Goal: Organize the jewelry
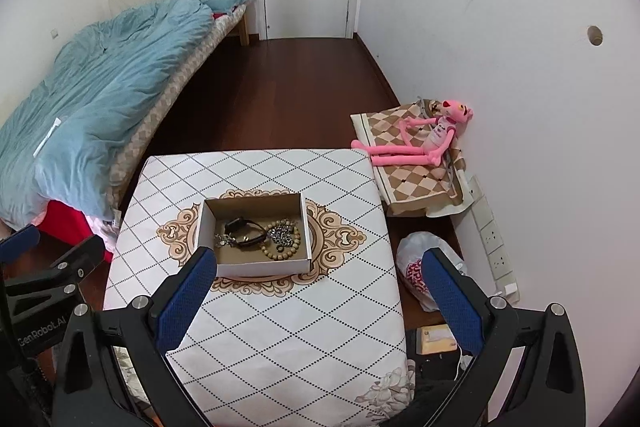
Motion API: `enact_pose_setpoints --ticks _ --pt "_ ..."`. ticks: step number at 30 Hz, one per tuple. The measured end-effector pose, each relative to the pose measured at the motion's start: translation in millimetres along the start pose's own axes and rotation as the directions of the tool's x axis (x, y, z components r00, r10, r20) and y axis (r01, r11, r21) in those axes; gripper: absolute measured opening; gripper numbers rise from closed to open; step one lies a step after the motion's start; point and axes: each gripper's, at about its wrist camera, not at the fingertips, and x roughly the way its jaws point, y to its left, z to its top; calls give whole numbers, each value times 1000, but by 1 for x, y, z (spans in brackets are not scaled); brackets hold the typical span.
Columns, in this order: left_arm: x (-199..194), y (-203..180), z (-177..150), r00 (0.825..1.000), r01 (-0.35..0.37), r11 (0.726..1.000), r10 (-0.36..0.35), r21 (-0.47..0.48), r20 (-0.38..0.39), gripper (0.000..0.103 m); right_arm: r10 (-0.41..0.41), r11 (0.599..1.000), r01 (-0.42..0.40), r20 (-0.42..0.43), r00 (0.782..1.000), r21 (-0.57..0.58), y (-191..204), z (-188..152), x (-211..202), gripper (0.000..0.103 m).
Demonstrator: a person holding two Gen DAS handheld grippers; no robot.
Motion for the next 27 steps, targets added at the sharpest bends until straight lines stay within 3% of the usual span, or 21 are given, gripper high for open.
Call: enact_pose_setpoints --ticks 10,27 --pt "24 1 -1 998 -5 1000 5 -7 -57 102 -4 1000 4 -38 999 0 2 -3 26 103" --pt "31 1 -5 998 -3 1000 2 -7 -66 102 -1 1000 0 -73 997 -14 3 -5 41 103"
